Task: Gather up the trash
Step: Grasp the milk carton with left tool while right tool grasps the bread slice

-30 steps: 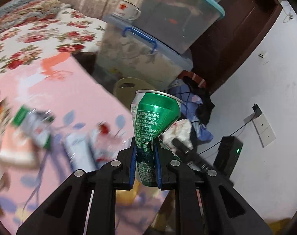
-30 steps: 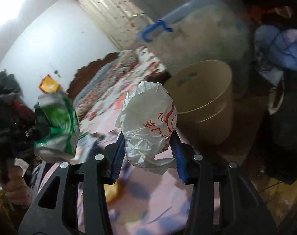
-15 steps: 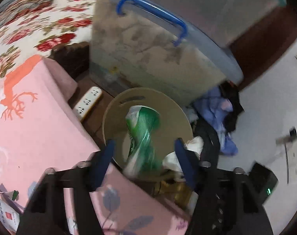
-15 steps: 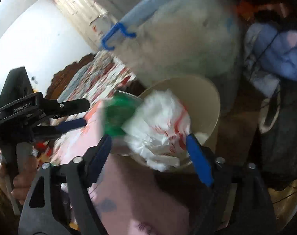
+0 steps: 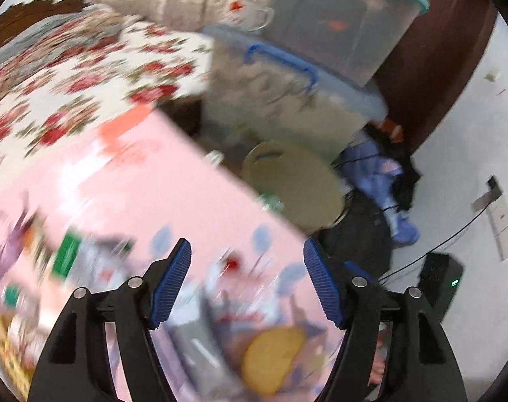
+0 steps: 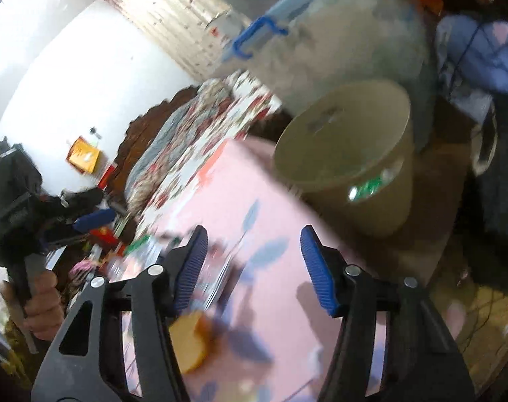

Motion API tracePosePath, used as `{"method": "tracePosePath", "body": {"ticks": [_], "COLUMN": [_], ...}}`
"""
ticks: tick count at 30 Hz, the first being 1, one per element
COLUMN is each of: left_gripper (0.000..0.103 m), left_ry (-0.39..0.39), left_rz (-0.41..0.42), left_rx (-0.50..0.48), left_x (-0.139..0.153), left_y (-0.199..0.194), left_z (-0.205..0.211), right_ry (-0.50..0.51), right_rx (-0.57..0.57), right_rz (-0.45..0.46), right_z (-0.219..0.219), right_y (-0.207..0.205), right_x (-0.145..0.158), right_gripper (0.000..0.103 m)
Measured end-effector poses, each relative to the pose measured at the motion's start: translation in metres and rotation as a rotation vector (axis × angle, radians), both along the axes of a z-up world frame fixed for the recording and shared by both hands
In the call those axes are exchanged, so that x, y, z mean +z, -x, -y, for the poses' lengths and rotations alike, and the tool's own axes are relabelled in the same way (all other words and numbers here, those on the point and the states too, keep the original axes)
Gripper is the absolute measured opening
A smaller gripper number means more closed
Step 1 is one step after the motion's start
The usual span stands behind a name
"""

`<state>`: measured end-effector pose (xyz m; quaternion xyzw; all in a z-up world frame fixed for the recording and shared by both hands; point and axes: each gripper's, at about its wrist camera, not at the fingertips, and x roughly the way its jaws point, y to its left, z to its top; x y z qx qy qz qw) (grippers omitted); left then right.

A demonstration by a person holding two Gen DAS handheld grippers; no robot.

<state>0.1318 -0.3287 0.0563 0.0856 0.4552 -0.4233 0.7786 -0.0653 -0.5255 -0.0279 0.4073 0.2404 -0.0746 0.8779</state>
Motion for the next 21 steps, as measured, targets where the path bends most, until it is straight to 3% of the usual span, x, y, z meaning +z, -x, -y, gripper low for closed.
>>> {"method": "tracePosePath", "body": {"ticks": [2, 10, 13, 14, 15, 16, 21], "left_gripper": [0.077, 0.079, 0.080, 0.074, 0.055, 0.054, 0.053], "left_ry": [-0.063, -0.235, -0.248, -0.228, -0.204, -0.177, -0.146], "left_rz": [0.011, -0.034, -0.037, -0.040, -0.053, -0.076, -0.022], "left_rx": [0.053, 0.124, 0.108, 0.101, 0.093, 0.080, 0.101], "left_x": [-0.017, -0.085, -0.101, -0.103, -0.102, -0.101, -0.089], "left_y": [0.007, 0.015, 0.021, 0.022, 0.024, 0.026, 0.042], "left_z": [-0.018, -0.033, -0.035, -0.038, -0.040, -0.045, -0.085], "right_ry": [-0.005, 0.039, 0.069, 0.063, 0.055, 0.040, -0.028], "right_rx": [0.039, 0.137, 0.160, 0.178, 0.183, 0.194, 0.260], "right_rz": [-0.023, -0.108, -0.136, -0.149, -0.154, -0.156, -0.134], "right_z": [-0.020, -0.070, -0.083, -0.086, -0.090, -0.093, -0.119], "right_y": [0.001, -0.010, -0.018, -0.022, -0.023, -0.024, -0.020], "right_x": [-0.004, -0.013, -0.014, -0.016, -0.017, -0.018, -0.019], "right_gripper": [0.059, 0.055, 0.041, 0.028, 0.022, 0.017, 0.013]}}
